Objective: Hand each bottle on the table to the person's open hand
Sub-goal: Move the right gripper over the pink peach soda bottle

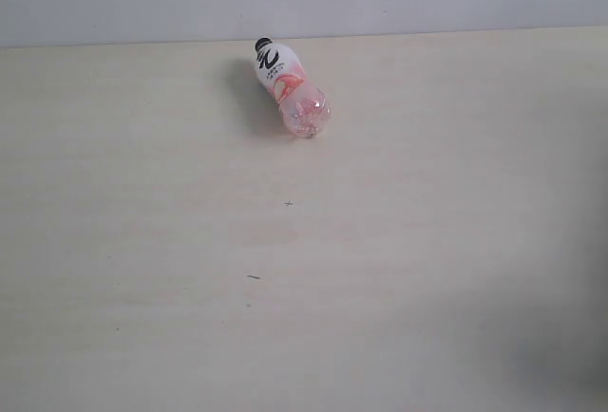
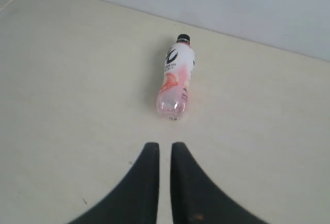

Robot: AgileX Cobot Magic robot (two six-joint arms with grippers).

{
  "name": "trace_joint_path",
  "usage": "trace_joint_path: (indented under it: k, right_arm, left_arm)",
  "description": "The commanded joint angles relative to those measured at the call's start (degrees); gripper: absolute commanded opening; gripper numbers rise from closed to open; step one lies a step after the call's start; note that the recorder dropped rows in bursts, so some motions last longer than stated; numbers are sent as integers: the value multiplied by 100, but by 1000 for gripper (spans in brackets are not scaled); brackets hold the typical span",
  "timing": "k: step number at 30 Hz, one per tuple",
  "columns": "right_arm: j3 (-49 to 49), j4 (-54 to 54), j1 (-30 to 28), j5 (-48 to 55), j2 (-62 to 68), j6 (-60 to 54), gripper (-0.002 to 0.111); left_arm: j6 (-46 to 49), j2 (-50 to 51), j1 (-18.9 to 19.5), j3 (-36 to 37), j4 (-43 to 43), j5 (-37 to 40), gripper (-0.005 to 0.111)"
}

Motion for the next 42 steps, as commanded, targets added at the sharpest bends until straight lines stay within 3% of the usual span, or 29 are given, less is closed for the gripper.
trace_joint_path:
  k: [1, 14, 31, 36, 42]
  right_arm:
    - [594, 61, -2, -543, -609, -97, 0]
    - [1405, 61, -2, -955, -1046, -175, 0]
    - [1462, 159, -2, -894, -906, -175, 0]
    - [1323, 551, -2, -855, -427, -190, 0]
    - [378, 583, -2, -142, 1050, -322, 0]
  left_arm:
    - [14, -28, -16, -3, 24, -15, 0]
    - [14, -28, -16, -3, 24, -15, 0]
    - [14, -28, -16, -3, 24, -15, 0]
    - [14, -28, -16, -3, 24, -15, 0]
    - [14, -28, -16, -3, 24, -15, 0]
